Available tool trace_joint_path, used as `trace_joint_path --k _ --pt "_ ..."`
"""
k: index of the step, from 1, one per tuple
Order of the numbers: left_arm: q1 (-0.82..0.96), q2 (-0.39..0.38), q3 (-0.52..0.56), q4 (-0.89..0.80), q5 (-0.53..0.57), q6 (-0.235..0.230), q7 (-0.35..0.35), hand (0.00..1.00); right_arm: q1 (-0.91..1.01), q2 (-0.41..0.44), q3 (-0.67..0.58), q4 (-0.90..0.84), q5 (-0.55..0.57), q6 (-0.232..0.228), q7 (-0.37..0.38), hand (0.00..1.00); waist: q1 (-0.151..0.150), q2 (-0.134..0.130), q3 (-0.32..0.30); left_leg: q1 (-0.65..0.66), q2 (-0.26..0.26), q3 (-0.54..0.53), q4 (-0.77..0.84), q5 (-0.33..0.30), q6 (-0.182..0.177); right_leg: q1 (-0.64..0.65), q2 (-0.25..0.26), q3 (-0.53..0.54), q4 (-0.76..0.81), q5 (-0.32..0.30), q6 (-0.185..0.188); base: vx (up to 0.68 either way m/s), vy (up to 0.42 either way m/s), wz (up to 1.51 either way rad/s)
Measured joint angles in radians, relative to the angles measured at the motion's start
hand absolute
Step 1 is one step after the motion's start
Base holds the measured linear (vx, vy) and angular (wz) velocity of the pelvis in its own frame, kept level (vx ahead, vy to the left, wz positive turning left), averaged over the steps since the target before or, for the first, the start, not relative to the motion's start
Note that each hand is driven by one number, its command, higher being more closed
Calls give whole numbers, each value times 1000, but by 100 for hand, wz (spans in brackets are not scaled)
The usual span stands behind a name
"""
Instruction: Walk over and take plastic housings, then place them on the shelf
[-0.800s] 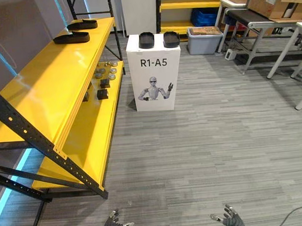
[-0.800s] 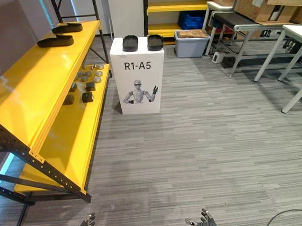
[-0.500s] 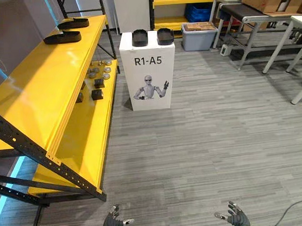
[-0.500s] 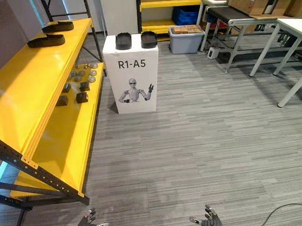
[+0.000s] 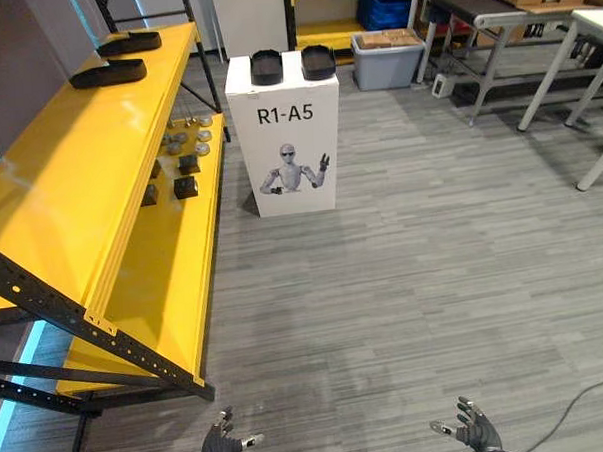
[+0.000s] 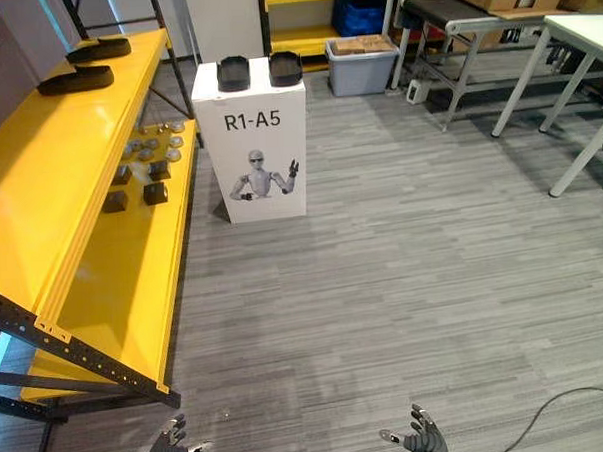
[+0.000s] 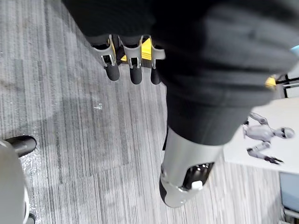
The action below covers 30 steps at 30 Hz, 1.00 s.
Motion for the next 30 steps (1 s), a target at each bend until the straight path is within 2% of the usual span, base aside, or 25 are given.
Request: trace_joint_path --k 1,2,4,5,6,7,9,11,13,14,15,16,17,18,19,21,22,23,24,25,26,27,28,29,30 --pt "-3 0 -2 -3 -13 1 0 0 -3 -1 -2 13 1 1 -6 0 1 -1 1 -6 -6 -3 33 -33 8 -29 -18 -6 93 -46 27 138 37 -1" --pt "-4 -3 -3 -3 -14 2 0 0 -7 -2 -3 24 1 1 -9 0 2 2 -1 -6 -7 -3 44 -46 11 -44 -27 -22 144 -56 43 183 45 -2" --pt "-5 -8 -4 -20 -27 12 3 0 -19 7 0 33 1 8 -14 0 -2 12 8 26 -4 -19 61 -83 33 -176 -75 -117 483 -54 55 211 56 11" --pt "-10 -4 -4 -25 -32 12 4 0 -20 13 2 33 1 9 -15 0 -3 6 20 48 -6 -23 64 -88 35 -209 -94 -138 573 -56 60 275 34 25" --pt "-14 1 -8 -26 -33 16 11 0 -18 17 5 35 1 11 -14 0 -7 7 32 80 -5 -30 64 -103 46 -231 -114 -168 644 -77 49 401 8 22" --pt "-24 9 -25 -25 -43 19 22 0 -26 13 6 34 3 12 -14 0 -9 13 38 125 10 -38 49 -115 41 -274 -123 -227 654 -113 19 334 4 20" --pt "-64 17 -26 -19 -52 19 23 0 -48 3 6 35 23 12 -16 0 -18 29 59 169 47 -54 9 -113 38 -347 -100 -294 577 -110 2 439 -57 35" --pt "-106 26 -33 -17 -52 18 24 0 -69 -9 11 35 23 12 -20 0 -37 39 88 204 88 -70 -12 -105 19 -404 -62 -322 406 -64 -38 462 -138 49" --pt "-132 37 -36 -14 -52 15 27 0 -67 -21 22 27 23 11 -23 0 -51 18 94 254 97 -70 -30 -107 -63 -421 -26 -278 114 134 -47 417 -220 42" --pt "-132 37 -39 -3 -51 15 31 0 -62 -29 22 27 23 11 -26 0 -58 14 91 280 102 -81 -23 -122 -89 -421 -25 -245 120 273 -88 441 -253 30" --pt "-148 20 -42 18 -51 15 32 0 -68 -39 21 31 23 13 -29 0 -61 36 95 281 126 -91 13 -125 -99 -438 -13 -249 191 269 -134 705 -393 17" --pt "-156 10 -42 27 -50 15 33 0 -85 -36 23 28 23 13 -28 0 -60 44 97 232 150 -94 130 -87 -154 -443 -7 -253 233 212 -147 732 -394 2" --pt "-159 -2 -41 29 -51 14 38 0 -91 -33 25 28 23 13 -26 0 -56 52 102 152 182 -97 320 -12 -151 -409 8 -257 230 175 -157 731 -395 2" --pt "-157 -10 -40 32 -51 14 39 0 -89 -31 25 28 23 13 -26 0 -57 59 107 107 210 -102 436 50 -140 -367 20 -265 203 163 -161 602 -320 11" --pt "-145 -26 -37 33 -53 14 39 0 -82 -28 29 28 23 13 -27 0 -49 71 116 30 274 -108 667 145 -127 -256 62 -271 127 153 -166 474 -245 4" --pt "-118 -41 -35 28 -53 10 37 0 -72 -21 57 14 24 12 -29 0 -25 60 123 -63 338 -68 932 112 -125 -91 109 -256 21 139 -173 559 -259 -23" --pt "-109 -49 -38 26 -59 10 37 0 -70 -14 62 -3 34 10 -31 0 -9 43 123 -129 341 -31 978 86 -119 -21 115 -235 -25 127 -175 512 -199 -33" --pt "-105 -52 -39 23 -63 10 37 0 -71 -11 62 -10 40 8 -32 0 -1 39 121 -167 337 -6 970 73 -111 2 115 -222 -45 120 -172 538 -175 -43" --pt "-104 -61 -42 18 -73 9 37 0 -83 -11 62 -9 42 7 -33 0 14 37 121 -255 313 36 886 35 -102 49 115 -197 -80 111 -170 435 -121 -38" --pt "-105 -63 -40 18 -74 9 37 0 -89 -10 62 -3 43 7 -33 0 22 36 123 -277 301 50 824 21 -102 65 114 -187 -87 110 -167 434 -99 -53" --pt "-100 -64 -40 18 -77 10 39 0 -102 -9 61 7 43 8 -34 0 33 34 126 -298 270 57 698 10 -103 92 112 -167 -101 107 -161 358 -9 -62" --pt "-92 -68 -40 18 -80 10 39 0 -114 -9 58 24 44 8 -34 0 46 31 129 -307 217 41 496 8 -102 135 107 -143 -122 96 -145 546 61 -73" --pt "-88 -76 -41 17 -82 10 39 0 -115 -10 48 29 44 7 -36 0 51 31 129 -296 161 11 288 36 -102 180 101 -127 -152 81 -127 543 95 -57" --pt "-89 -79 -41 17 -85 10 39 0 -114 -9 41 29 44 7 -37 0 49 33 129 -291 139 -6 192 63 -102 203 99 -123 -168 73 -118 546 157 -41" --pt "-89 -82 -41 17 -86 9 40 0 -108 -10 41 32 44 7 -43 0 51 36 129 -285 112 -13 54 122 -88 241 99 -107 -184 47 -108 365 140 -37"
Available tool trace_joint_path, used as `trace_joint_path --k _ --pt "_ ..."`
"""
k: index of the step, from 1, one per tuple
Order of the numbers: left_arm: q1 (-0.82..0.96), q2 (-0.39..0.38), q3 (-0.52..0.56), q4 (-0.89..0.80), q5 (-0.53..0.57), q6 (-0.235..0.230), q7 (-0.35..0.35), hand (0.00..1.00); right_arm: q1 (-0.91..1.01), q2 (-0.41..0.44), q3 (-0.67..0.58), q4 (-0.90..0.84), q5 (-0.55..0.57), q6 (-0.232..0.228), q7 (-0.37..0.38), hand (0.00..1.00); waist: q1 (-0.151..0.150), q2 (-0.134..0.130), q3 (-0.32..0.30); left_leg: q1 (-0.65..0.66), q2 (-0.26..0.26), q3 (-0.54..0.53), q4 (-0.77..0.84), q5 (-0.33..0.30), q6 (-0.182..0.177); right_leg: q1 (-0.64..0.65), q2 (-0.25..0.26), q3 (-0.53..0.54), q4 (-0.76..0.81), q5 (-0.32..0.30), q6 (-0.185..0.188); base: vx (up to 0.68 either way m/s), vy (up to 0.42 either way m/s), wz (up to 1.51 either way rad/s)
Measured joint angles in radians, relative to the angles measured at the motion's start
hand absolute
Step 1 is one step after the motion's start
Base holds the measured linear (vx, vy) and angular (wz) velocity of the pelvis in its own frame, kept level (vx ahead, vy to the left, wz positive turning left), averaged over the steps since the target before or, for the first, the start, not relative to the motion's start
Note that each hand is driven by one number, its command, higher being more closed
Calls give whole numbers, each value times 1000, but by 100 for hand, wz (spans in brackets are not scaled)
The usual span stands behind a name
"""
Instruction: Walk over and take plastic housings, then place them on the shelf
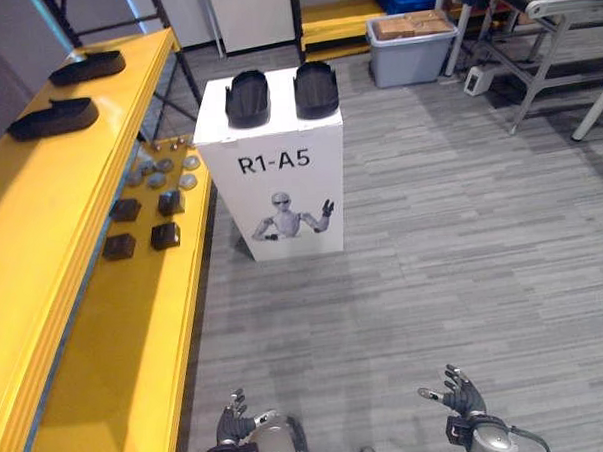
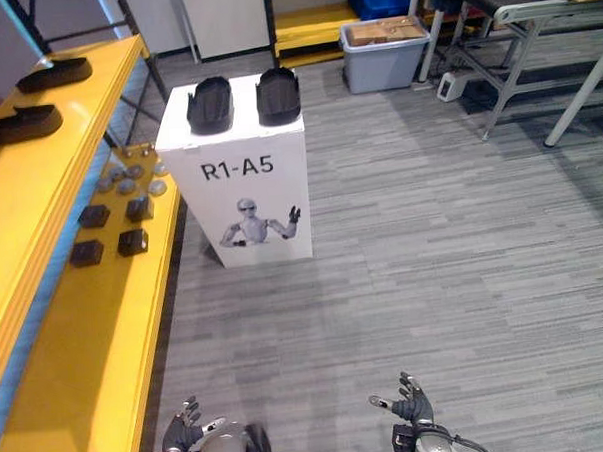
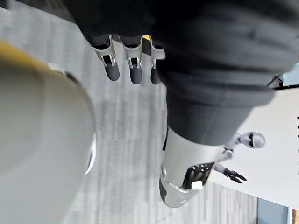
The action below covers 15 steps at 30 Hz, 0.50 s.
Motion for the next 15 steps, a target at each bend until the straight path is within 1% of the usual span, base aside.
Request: trace_joint_path --k 1,2,3,4,5,6,7,8,9,10,11,12,13,14,15 --pt "0 2 0 2 0 0 2 0 3 2 3 7 0 0 -4 0 6 -5 -1 11 -5 -5 -7 75 26 24 -5 16 3 -22 16 505 188 -42" --pt "2 6 0 2 0 1 3 0 9 9 4 7 0 0 -5 0 7 -17 -8 20 -19 0 -4 137 52 37 -22 26 8 -49 30 432 145 -26" --pt "-2 12 3 2 1 1 4 0 12 16 4 10 0 0 -6 0 0 -32 -15 11 -46 -2 20 143 86 45 -49 27 24 -80 48 558 170 10" --pt "-28 13 1 3 1 1 4 0 16 12 4 22 -1 0 -6 0 -2 -49 -20 -19 -77 -10 90 81 128 21 -86 19 90 -111 78 646 220 29" --pt "-35 6 0 8 0 0 3 0 11 10 3 64 -3 1 -4 0 2 -46 -22 -18 -85 -9 152 2 128 -41 -113 27 276 -148 138 639 234 24" --pt "-34 6 0 12 0 0 4 0 11 12 3 73 -3 1 -4 0 3 -47 -22 -8 -88 -8 156 -11 128 -58 -121 29 338 -153 147 624 270 14" --pt "-34 16 0 29 0 0 3 0 9 25 3 83 -4 1 -4 0 0 -57 -21 48 -113 -11 153 -47 124 -151 -163 33 611 -142 198 511 222 18" --pt "-35 29 -3 41 -2 3 4 0 12 36 5 85 -4 1 -1 0 -4 -67 -19 110 -140 -20 149 -88 131 -238 -210 33 867 -130 236 519 206 26" --pt "-34 29 -7 46 -3 5 5 0 14 38 9 86 -4 1 0 0 -8 -66 -18 143 -146 -23 147 -103 133 -271 -224 29 945 -135 226 521 154 26" --pt "-27 36 -11 52 -5 5 12 0 21 38 28 85 -4 1 2 0 -12 -64 -20 214 -156 -29 122 -125 135 -328 -239 9 1011 -146 205 639 110 33" --pt "-29 50 -25 58 -5 5 20 0 20 37 54 85 -4 0 4 0 -18 -60 -19 293 -160 -51 62 -129 135 -383 -243 -37 967 -174 157 530 81 33" --pt "-29 52 -26 58 -5 5 20 0 19 37 59 85 -4 0 4 0 -21 -58 -19 307 -158 -57 51 -128 135 -396 -241 -49 942 -179 148 548 20 48" --pt "-34 56 -30 59 -6 4 21 0 14 38 61 85 -4 0 8 0 -31 -49 -17 347 -146 -76 18 -128 135 -442 -227 -80 829 -187 131 328 -27 38" --pt "-36 55 -31 60 -6 4 21 0 12 37 61 85 -4 0 8 0 -35 -46 -15 361 -137 -82 6 -129 133 -463 -217 -84 763 -184 126 513 -71 51" --pt "-44 56 -31 60 -6 4 21 0 11 36 59 86 -4 0 9 0 -41 -37 -10 385 -117 -94 -11 -131 129 -500 -191 -67 608 -165 113 484 -117 54"
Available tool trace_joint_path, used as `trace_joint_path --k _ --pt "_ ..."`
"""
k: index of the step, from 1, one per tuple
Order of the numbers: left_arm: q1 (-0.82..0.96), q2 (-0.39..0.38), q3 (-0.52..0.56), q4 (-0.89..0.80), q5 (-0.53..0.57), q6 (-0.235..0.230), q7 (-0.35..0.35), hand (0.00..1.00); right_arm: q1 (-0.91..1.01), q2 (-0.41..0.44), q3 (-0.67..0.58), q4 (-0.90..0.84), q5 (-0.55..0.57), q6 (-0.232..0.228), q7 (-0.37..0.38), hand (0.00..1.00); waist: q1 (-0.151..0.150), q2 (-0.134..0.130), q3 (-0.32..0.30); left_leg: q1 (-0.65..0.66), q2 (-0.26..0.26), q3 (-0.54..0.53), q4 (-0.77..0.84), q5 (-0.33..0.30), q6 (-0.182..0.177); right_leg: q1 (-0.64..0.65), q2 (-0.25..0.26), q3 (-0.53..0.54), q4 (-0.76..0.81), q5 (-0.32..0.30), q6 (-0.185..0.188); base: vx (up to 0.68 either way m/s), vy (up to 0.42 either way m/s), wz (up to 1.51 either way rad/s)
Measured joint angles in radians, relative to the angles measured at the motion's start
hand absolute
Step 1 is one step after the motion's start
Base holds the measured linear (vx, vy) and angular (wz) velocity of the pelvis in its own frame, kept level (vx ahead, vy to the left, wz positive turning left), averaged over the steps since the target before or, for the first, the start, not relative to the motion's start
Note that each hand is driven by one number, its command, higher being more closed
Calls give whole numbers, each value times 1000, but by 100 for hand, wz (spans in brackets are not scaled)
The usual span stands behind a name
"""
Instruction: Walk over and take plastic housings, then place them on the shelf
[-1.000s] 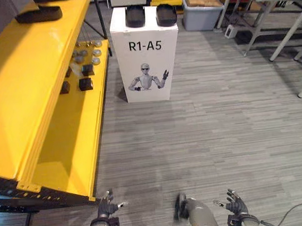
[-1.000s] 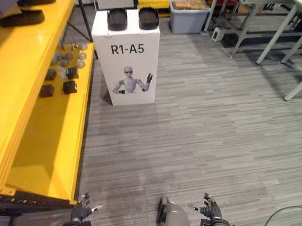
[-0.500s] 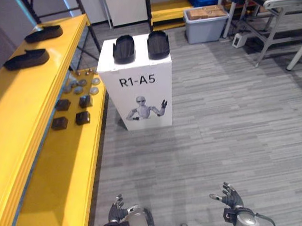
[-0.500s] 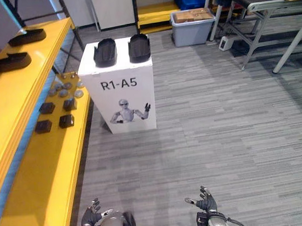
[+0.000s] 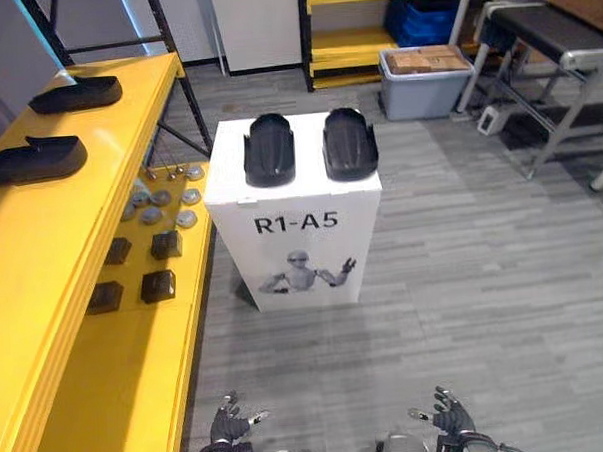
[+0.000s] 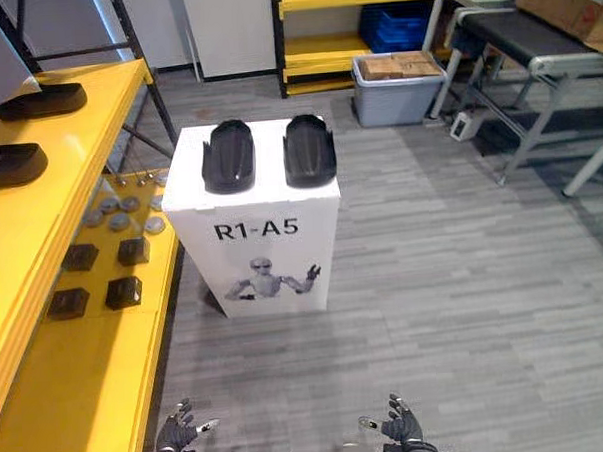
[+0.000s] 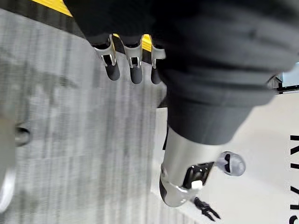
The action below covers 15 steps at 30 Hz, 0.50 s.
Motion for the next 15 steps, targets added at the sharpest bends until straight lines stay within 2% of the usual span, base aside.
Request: trace_joint_path --k 1,2,3,4,5,6,7,8,10,11,12,15 --pt "-1 4 0 1 0 -1 0 0 0 1 0 0 0 0 0 0 -11 3 1 25 18 -16 -15 -11 -23 -12 29 40 -180 74 -4 492 -135 56" --pt "-1 6 0 6 1 -1 0 0 5 1 -1 1 0 0 0 0 -14 2 2 41 24 -17 -18 -21 -43 -13 38 62 -250 149 -5 525 -172 58" --pt "1 10 -7 18 1 -2 0 0 30 1 -3 6 0 0 -1 0 -16 -7 -5 75 35 -21 -14 -47 -87 3 56 108 -284 309 -19 643 -285 32" --pt "2 -9 -6 39 5 -1 1 0 27 -11 -3 23 0 1 -1 0 -7 17 -11 90 62 -27 4 -59 -109 3 75 119 -230 322 -61 637 -309 18" --pt "5 -13 -6 39 6 -2 0 0 23 -10 -4 23 0 1 -1 0 -5 18 -13 82 66 -31 34 -55 -117 -2 76 117 -208 295 -70 617 -340 12" --pt "4 -31 -5 39 8 -2 0 0 23 -3 -18 17 0 1 -1 0 -14 24 -13 26 89 -42 183 -42 -138 19 73 93 -185 246 -79 391 -217 30" --pt "2 -39 -4 39 8 -2 0 0 27 1 -20 15 0 1 -2 0 -20 27 -12 -9 106 -42 273 -28 -152 46 74 74 -193 232 -86 469 -260 60" --pt "-4 -61 9 34 8 -2 -2 0 50 4 -19 -12 0 3 -4 0 -20 32 -11 -80 149 -25 473 39 -156 120 83 44 -229 216 -101 356 -191 52" --pt "-3 -76 21 26 6 -3 -2 0 68 21 -18 -53 2 1 -9 0 -4 29 -7 -152 239 43 672 16 -149 238 102 22 -308 209 -112 433 -201 31" --pt "-3 -81 21 27 5 -3 -3 0 61 22 -21 -57 4 -2 -13 0 -5 19 -8 -180 254 75 672 -5 -144 290 102 15 -357 210 -112 348 -133 15" --pt "-3 -83 21 26 5 -3 -2 0 57 20 -21 -56 4 -2 -14 0 -3 20 -9 -194 254 85 646 -14 -137 311 101 15 -374 210 -112 228 -28 2" --pt "-3 -77 24 26 1 -4 0 0 43 23 -25 -39 4 -1 -14 0 6 28 -14 -213 213 68 294 -8 -138 363 89 38 -421 210 -105 220 75 -24"
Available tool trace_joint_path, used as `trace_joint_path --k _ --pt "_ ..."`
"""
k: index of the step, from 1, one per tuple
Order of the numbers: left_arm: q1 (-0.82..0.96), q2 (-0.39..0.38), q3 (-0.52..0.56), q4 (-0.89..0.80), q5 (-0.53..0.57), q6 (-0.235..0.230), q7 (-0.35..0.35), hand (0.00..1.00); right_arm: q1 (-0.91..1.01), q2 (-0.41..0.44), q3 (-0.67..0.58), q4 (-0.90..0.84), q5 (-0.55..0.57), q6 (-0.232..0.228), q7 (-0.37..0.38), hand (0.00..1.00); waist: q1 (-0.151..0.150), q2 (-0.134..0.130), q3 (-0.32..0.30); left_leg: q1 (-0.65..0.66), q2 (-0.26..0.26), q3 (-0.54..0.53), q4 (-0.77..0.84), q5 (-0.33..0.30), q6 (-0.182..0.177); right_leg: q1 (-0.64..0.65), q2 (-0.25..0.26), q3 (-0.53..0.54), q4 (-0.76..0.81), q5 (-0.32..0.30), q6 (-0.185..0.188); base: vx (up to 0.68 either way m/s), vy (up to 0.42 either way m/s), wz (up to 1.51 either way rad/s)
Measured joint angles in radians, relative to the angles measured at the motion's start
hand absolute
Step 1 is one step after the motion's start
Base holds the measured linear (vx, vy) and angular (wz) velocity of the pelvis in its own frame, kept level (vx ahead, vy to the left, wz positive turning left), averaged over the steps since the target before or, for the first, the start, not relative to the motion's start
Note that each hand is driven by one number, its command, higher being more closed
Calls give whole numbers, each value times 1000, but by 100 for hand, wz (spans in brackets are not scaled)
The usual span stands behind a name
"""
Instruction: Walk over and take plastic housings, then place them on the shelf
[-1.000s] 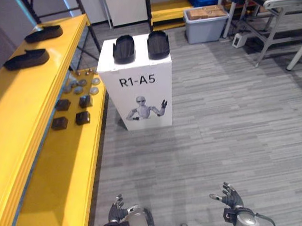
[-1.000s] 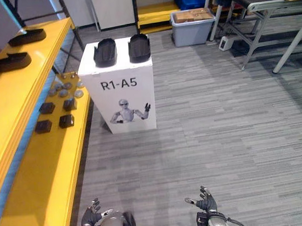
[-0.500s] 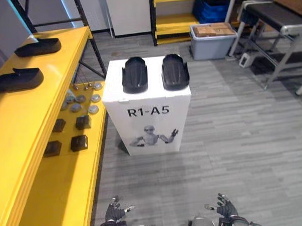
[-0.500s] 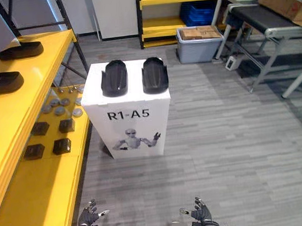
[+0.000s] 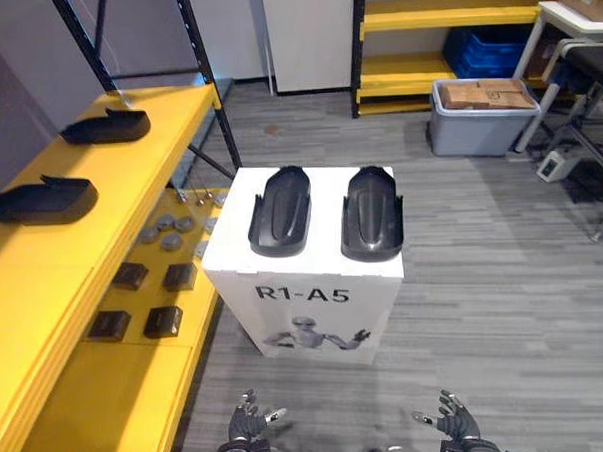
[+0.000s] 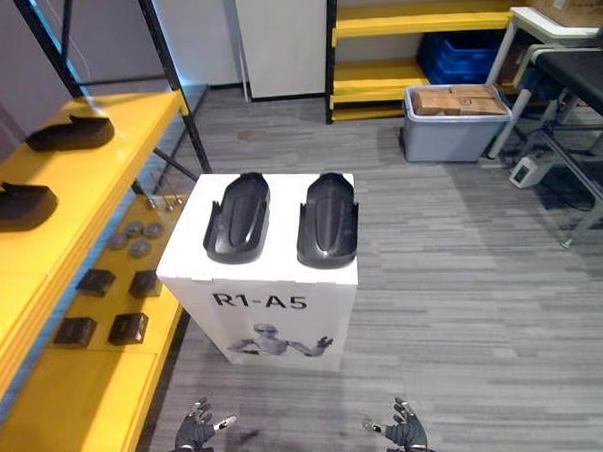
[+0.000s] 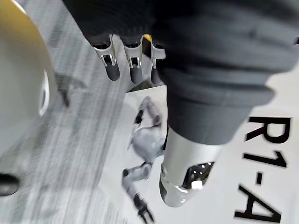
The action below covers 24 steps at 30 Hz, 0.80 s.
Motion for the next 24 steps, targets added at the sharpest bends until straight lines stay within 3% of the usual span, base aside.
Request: trace_joint_path --k 1,2,3,5,7,14,18,24 --pt "0 -1 -3 4 0 0 0 0 0 -4 -8 2 0 0 -1 0 -3 8 -4 6 -29 -28 -165 80 8 3 -2 9 -5 -5 21 216 157 -23" --pt "1 -3 -11 7 0 0 0 0 5 -7 -18 2 1 0 -2 0 -7 24 -13 4 -31 -45 -230 179 5 2 8 12 -10 -8 34 266 239 -12" --pt "-3 3 -23 24 -1 1 1 0 9 -2 -35 18 2 2 -7 0 -13 35 -15 25 -41 -54 -266 206 14 13 10 23 -14 -18 52 209 223 3" --pt "-7 23 -31 33 0 1 1 0 24 10 -33 19 19 1 -10 0 -12 -1 -25 63 -80 -37 -327 213 22 25 -30 31 -29 -26 74 164 166 -7" --pt "5 40 -32 34 2 1 1 0 29 12 -36 8 26 1 -18 0 -14 -13 -33 111 -113 -2 -397 225 35 26 -59 56 -30 -31 86 146 157 -31" --pt "23 80 -31 30 4 1 0 0 103 14 -149 -317 33 0 -44 0 -26 -13 -57 182 -148 43 -548 271 37 11 -69 89 -45 -37 103 83 65 -16" --pt "46 82 -31 -10 22 0 -7 0 133 -44 -263 -573 7 -2 -54 0 -30 -18 -62 181 -145 48 -567 273 35 -1 -62 91 -46 -37 103 36 -9 -4" --pt "79 92 -32 -19 43 -13 -24 0 93 -121 -306 -768 -27 -12 -66 0 -41 -30 -75 176 -145 54 -569 273 35 -12 -62 96 -46 -37 103 -6 -2 -3"
